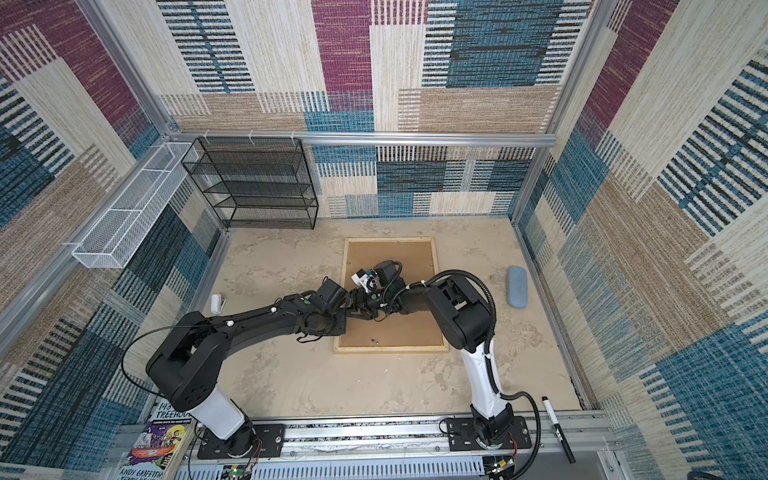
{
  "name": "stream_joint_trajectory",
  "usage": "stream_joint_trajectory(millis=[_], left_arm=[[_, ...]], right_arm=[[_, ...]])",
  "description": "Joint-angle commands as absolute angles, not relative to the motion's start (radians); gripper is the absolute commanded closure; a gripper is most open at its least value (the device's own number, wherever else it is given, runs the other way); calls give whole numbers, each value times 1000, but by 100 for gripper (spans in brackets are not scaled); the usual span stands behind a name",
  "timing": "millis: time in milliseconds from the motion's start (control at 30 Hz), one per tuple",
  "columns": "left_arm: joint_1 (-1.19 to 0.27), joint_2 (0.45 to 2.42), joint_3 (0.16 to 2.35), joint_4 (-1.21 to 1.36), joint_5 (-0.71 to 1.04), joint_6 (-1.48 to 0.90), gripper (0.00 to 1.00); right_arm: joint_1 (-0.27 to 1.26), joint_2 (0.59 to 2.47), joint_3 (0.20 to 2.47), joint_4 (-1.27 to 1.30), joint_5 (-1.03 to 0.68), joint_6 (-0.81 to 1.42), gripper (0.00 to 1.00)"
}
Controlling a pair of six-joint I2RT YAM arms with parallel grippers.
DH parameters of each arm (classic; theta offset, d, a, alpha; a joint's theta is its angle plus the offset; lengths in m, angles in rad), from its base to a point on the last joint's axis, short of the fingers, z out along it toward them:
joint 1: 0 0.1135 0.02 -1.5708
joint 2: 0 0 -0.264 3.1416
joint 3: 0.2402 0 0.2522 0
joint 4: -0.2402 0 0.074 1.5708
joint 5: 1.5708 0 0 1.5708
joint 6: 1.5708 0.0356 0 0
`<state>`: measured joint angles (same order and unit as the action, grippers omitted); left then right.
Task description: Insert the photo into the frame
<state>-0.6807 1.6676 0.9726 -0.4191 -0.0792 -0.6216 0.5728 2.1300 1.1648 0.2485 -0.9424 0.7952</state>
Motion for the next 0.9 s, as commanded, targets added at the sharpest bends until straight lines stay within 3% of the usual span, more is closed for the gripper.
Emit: stream_joint_trajectory(millis=[0, 133, 500, 867], left_arm=[[-681, 1657, 976, -433, -92, -601, 74], [-681, 1658, 977, -434, -91, -598, 75], [-681, 1669, 966, -413, -71, -587, 88], [-687, 1703, 951, -345, -3, -603, 91]], right_arm=[[574, 2143, 1163, 173, -847, 784, 38], [574, 2141, 1165, 171, -847, 784, 38], [574, 2146, 1164, 178, -845, 786, 38], [581, 2162, 1163, 217, -856, 820, 38]])
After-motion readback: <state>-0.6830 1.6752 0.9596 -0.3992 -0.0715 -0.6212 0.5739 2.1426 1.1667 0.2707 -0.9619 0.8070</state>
